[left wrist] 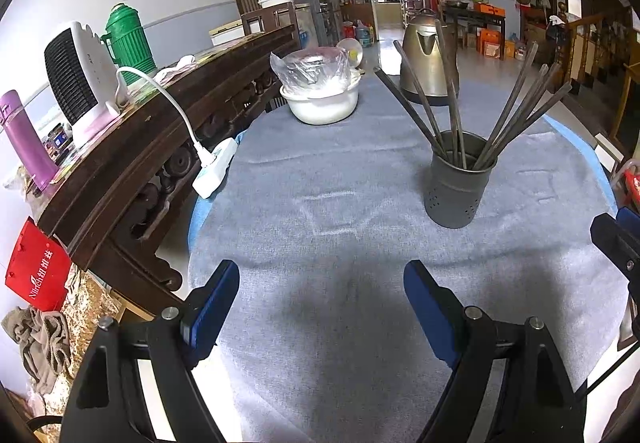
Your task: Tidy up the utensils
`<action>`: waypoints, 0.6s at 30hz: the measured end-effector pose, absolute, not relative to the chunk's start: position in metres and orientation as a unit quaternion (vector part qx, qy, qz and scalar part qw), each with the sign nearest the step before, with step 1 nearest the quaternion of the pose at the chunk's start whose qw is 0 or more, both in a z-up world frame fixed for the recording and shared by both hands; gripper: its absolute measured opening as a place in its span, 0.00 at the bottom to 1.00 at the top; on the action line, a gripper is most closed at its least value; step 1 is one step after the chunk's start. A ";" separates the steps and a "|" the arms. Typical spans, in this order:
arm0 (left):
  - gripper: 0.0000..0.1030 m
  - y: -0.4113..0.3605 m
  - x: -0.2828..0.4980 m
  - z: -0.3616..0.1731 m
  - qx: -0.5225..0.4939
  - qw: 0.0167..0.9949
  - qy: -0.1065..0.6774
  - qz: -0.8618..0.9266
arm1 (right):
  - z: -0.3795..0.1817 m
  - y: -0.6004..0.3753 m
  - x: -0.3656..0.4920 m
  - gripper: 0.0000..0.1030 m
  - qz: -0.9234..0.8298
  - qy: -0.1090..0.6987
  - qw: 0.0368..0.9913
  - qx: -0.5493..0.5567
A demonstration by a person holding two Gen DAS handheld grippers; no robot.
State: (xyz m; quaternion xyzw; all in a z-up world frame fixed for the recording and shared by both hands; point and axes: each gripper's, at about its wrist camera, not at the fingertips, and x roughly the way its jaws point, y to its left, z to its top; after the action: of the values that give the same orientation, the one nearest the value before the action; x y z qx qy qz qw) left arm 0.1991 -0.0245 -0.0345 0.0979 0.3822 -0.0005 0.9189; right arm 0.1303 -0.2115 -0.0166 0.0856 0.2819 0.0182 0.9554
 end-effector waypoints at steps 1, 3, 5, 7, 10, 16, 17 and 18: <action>0.82 -0.024 0.199 -0.034 0.098 0.919 0.382 0.000 | -0.016 -0.211 0.130 0.63 0.018 0.281 0.956 0.085; 0.82 -0.024 0.199 -0.034 0.097 0.919 0.382 -0.001 | -0.016 -0.210 0.131 0.63 0.018 0.281 0.956 0.084; 0.82 -0.024 0.199 -0.034 0.097 0.919 0.382 -0.001 | -0.015 -0.210 0.131 0.63 0.018 0.281 0.956 0.085; 0.82 -0.023 0.199 -0.034 0.096 0.920 0.381 0.000 | -0.015 -0.210 0.130 0.63 0.017 0.280 0.956 0.085; 0.82 -0.022 0.199 -0.033 0.095 0.920 0.380 -0.001 | -0.012 -0.209 0.130 0.63 0.015 0.278 0.957 0.082; 0.82 -0.020 0.197 -0.031 0.095 0.921 0.377 -0.005 | -0.007 -0.203 0.131 0.63 0.013 0.274 0.958 0.079; 0.82 -0.020 0.196 -0.030 0.095 0.922 0.376 -0.005 | -0.007 -0.202 0.131 0.63 0.012 0.274 0.958 0.079; 0.82 -0.019 0.196 -0.030 0.095 0.922 0.375 -0.005 | -0.007 -0.202 0.131 0.63 0.012 0.274 0.959 0.079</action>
State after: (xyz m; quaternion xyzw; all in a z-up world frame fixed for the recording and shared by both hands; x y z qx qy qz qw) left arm 0.1960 -0.0190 -0.0298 0.0953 0.3746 -0.0047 0.9223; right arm 0.1311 -0.2024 -0.0069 0.0792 0.2735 0.0122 0.9585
